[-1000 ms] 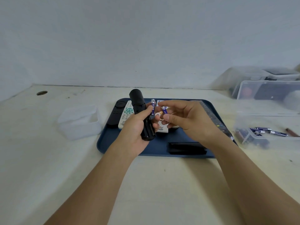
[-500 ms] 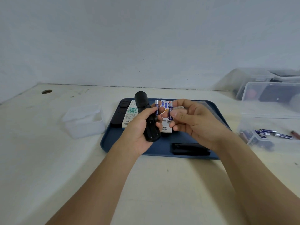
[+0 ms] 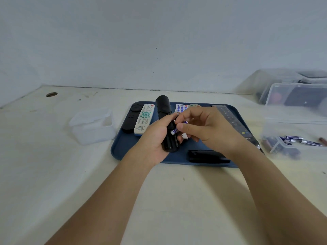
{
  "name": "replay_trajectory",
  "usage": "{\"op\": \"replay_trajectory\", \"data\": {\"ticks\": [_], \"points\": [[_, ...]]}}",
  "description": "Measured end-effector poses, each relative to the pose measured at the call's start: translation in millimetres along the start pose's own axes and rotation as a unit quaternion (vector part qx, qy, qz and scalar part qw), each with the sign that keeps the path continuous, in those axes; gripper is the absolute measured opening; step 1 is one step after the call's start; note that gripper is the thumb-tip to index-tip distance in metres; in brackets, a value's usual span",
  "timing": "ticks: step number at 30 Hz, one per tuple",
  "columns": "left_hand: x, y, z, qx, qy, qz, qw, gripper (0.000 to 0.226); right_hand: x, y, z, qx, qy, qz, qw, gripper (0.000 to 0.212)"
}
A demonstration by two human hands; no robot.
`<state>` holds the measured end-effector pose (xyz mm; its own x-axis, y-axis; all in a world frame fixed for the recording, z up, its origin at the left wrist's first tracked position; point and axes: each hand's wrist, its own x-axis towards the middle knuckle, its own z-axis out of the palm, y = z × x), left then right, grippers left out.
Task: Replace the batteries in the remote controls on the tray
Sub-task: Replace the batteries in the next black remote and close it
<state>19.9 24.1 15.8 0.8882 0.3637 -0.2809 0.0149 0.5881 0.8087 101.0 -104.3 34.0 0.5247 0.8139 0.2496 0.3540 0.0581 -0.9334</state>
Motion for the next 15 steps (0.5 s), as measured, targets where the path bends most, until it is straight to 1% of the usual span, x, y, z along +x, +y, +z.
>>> {"op": "replay_trajectory", "data": {"ticks": [2,5,11,15], "points": [[-0.4,-0.7,0.5,-0.006,-0.013,-0.004,1.000,0.016,-0.9,-1.6,2.4,0.000,-0.001,-0.003,1.000,0.009],[-1.1,-0.7,0.1,-0.026,-0.014,-0.021,0.999,0.014,-1.5,-0.6,6.2,-0.040,0.012,-0.018,0.999,0.016],[-3.6,2.3,1.0,-0.058,0.003,-0.018,0.998,0.016,-3.8,2.9,18.6,-0.044,0.094,-0.032,0.994,0.016],[-6.3,5.6,2.1,-0.072,0.003,-0.008,0.997,0.018,-3.6,1.9,24.6,-0.009,0.106,-0.039,0.994,0.014]]}}
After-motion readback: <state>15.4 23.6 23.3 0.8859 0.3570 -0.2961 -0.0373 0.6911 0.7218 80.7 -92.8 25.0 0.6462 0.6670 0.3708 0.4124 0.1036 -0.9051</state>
